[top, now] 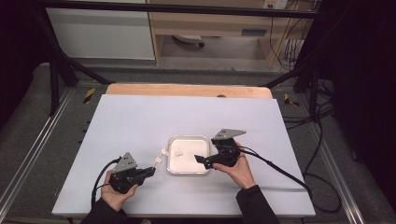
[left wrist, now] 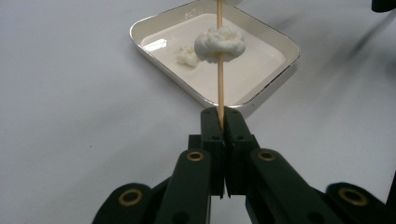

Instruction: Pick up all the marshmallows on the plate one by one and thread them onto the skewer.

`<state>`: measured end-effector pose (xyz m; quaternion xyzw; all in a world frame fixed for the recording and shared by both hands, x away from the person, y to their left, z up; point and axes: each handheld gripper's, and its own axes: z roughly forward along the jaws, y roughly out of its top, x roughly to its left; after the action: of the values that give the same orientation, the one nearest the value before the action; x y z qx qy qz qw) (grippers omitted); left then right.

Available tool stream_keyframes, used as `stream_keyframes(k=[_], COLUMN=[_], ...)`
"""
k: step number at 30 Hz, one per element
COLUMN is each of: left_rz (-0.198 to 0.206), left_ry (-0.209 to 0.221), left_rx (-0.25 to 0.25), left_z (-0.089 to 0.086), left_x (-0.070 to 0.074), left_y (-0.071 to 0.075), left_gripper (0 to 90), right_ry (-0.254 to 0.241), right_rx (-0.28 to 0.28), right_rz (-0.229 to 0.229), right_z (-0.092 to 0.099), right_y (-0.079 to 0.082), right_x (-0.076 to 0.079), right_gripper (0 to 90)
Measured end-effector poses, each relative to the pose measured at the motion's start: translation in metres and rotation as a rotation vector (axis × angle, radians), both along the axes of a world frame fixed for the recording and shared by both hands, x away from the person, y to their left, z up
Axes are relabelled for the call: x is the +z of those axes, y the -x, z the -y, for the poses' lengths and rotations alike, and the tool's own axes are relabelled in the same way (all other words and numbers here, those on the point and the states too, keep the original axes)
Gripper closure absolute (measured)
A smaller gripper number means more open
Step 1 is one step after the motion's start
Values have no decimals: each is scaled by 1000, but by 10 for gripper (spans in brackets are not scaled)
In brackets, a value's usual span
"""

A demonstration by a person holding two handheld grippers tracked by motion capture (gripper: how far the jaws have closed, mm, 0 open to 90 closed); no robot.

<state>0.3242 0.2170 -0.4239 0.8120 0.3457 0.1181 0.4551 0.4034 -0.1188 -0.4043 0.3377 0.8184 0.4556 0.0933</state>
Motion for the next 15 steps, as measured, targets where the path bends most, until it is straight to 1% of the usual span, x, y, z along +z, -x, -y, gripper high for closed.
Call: stream_keyframes(k=[7, 10, 11, 15], left_rz=[0, 1, 1, -6], left_ry=[4, 6, 7, 4], left_rx=[1, 3, 5, 9], left_z=[-5, -6, -6, -6], left_x=[-2, -2, -2, -5], left_y=[0, 0, 0, 0], left_gripper=[885, 885, 885, 885], right_ry=[80, 98, 108, 127], right_rx=[12, 12, 13, 11], right_rz=[10, 5, 11, 8], right_z=[-30, -41, -44, -54], right_y=[-10, -15, -17, -21], right_x=[-3, -6, -7, -10], right_gripper=[62, 63, 64, 61])
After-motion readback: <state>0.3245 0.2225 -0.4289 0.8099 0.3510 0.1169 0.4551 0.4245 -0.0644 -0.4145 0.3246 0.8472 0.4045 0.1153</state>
